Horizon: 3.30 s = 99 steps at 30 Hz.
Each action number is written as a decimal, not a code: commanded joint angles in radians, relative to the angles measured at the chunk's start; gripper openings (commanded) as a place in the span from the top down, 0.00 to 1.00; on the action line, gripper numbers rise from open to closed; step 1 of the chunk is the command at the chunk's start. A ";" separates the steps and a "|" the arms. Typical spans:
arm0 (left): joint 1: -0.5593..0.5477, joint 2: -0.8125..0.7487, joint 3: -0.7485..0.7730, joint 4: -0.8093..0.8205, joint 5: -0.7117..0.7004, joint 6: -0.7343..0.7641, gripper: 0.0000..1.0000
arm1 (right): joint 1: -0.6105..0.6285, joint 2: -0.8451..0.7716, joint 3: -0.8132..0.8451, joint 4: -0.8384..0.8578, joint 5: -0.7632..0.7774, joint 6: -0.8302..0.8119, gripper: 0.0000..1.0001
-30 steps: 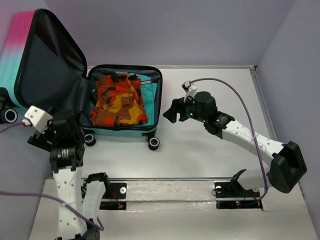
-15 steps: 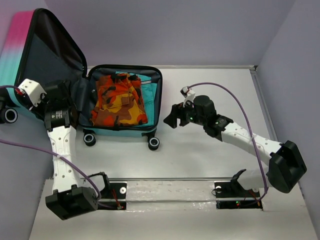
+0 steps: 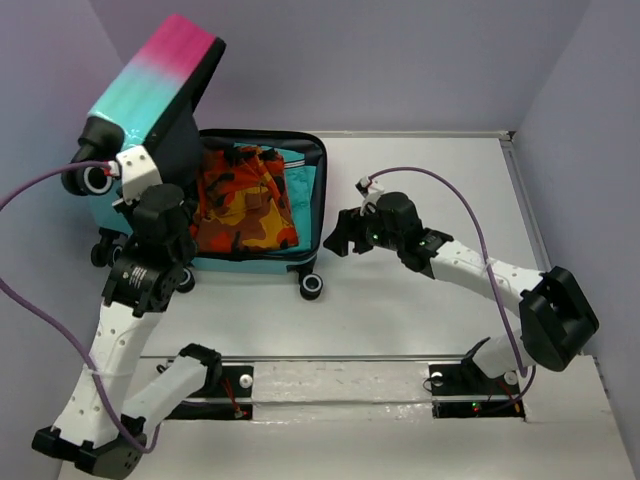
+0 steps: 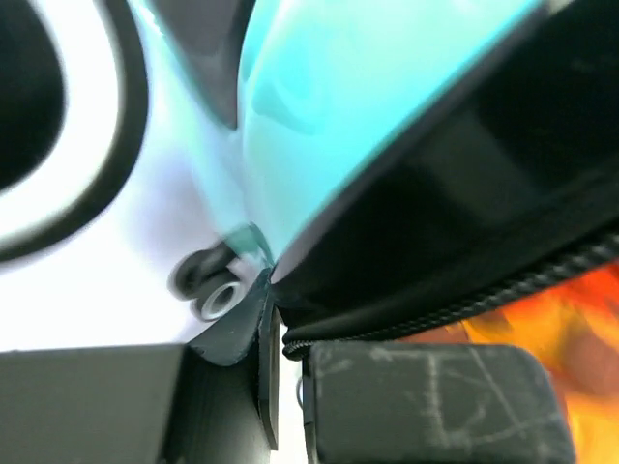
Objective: Pack the luggage
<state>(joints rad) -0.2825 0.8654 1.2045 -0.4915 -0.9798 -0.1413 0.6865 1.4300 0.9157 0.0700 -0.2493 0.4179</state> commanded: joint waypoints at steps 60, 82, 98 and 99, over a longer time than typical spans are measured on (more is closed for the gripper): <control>0.635 0.667 -0.098 0.361 0.869 -0.279 0.84 | -0.013 0.029 0.235 0.011 0.085 -0.038 0.93; 0.572 0.557 -0.428 0.524 1.161 -0.434 0.94 | -0.225 0.055 0.195 -0.121 0.282 -0.019 0.93; -0.049 0.239 -0.482 0.493 0.934 -0.543 0.94 | -0.364 -0.322 0.071 -0.252 0.515 -0.061 0.93; -0.049 0.195 -0.433 0.463 0.855 -0.503 0.94 | -0.364 -0.341 0.069 -0.262 0.539 -0.057 0.93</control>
<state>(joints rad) -0.2367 1.1969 0.6849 0.0063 -0.0681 -0.6369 0.3206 1.1824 0.9890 -0.1619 0.1818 0.3630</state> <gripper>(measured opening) 0.069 0.070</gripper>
